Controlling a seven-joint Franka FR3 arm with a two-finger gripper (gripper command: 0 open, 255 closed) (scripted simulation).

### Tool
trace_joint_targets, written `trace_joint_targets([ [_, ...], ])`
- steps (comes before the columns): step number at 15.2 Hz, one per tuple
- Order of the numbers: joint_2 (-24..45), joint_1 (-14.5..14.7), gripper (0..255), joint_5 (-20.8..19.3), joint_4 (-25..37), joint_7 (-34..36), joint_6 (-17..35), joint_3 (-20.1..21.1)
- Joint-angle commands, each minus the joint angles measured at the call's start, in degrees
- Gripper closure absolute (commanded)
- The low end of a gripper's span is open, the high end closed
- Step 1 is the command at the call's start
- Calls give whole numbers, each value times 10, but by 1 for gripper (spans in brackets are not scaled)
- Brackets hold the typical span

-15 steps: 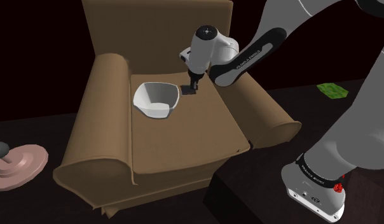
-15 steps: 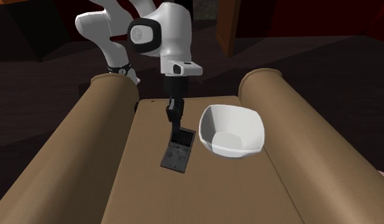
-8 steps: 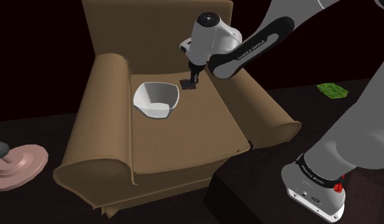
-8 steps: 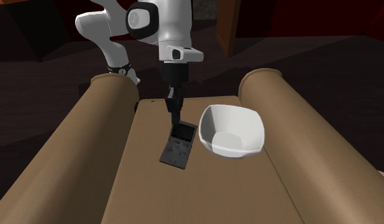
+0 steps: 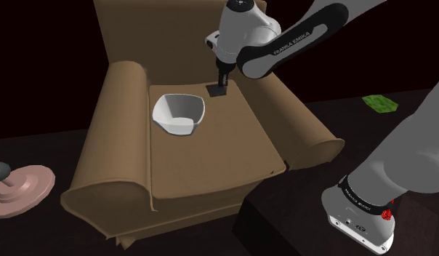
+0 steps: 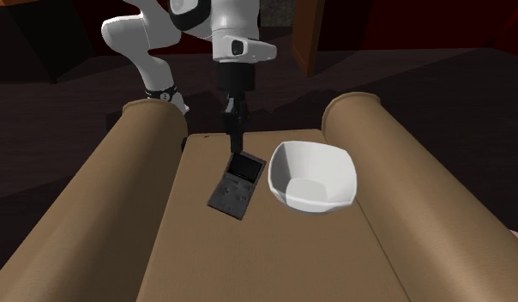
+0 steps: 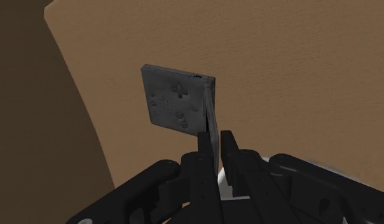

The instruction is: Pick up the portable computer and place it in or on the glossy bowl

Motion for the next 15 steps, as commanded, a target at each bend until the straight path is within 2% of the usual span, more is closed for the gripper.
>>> trace_joint_targets([
  [1,-10,-1,255,12,4,-12,-11,2],
  [9,-40,-1,255,48,24,-49,-56,7],
  [15,-13,44,255,35,88,22,-123,45],
])
